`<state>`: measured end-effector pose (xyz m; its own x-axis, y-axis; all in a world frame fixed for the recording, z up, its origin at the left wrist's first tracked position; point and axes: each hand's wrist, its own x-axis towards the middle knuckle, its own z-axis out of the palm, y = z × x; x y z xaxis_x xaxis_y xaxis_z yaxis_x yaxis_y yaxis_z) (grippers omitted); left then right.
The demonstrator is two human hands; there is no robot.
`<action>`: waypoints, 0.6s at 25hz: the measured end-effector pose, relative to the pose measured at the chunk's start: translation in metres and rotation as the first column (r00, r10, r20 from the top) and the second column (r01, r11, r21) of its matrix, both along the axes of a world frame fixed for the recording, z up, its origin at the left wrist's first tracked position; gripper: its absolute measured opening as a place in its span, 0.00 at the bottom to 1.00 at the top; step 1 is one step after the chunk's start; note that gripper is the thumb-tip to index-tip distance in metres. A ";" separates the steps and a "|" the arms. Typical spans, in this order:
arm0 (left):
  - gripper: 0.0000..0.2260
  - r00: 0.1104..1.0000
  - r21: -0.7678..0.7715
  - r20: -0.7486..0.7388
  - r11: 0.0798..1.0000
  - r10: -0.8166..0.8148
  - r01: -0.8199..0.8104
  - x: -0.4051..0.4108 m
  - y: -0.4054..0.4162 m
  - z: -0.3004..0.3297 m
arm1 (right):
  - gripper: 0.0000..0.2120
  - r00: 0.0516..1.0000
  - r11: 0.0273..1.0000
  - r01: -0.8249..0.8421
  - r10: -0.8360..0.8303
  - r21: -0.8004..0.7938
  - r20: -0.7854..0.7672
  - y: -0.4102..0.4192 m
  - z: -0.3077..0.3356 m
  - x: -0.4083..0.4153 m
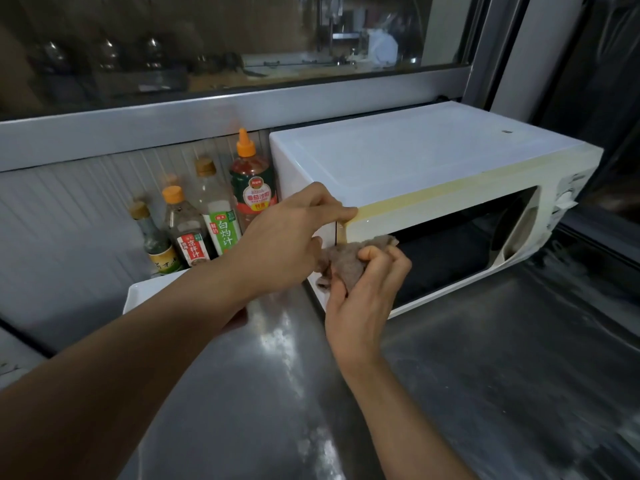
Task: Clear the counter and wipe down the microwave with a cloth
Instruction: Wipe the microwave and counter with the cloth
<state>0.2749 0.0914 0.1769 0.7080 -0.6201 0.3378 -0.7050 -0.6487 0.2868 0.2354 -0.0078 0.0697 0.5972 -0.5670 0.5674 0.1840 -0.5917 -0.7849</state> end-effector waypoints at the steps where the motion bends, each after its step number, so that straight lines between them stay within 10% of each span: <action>1: 0.27 1.000 -0.019 0.008 1.000 0.003 -0.002 0.000 0.000 -0.002 | 0.15 1.000 1.000 0.000 0.000 -0.029 -0.004 -0.001 -0.012 0.000; 9: 0.24 0.997 -0.085 0.051 0.995 0.055 -0.050 -0.008 -0.007 -0.009 | 0.06 0.941 0.998 -0.056 0.053 -0.001 -0.334 -0.004 -0.102 -0.024; 15: 0.15 0.989 -0.061 0.097 0.993 0.109 -0.103 -0.013 -0.017 -0.004 | 0.19 0.996 0.999 0.027 -0.025 0.027 -0.080 -0.009 -0.034 -0.009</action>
<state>0.2618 0.0742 0.1732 0.7295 -0.5220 0.4420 -0.6602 -0.7063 0.2556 0.2262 -0.0165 0.0361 0.6249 -0.5977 0.5022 0.1053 -0.5729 -0.8128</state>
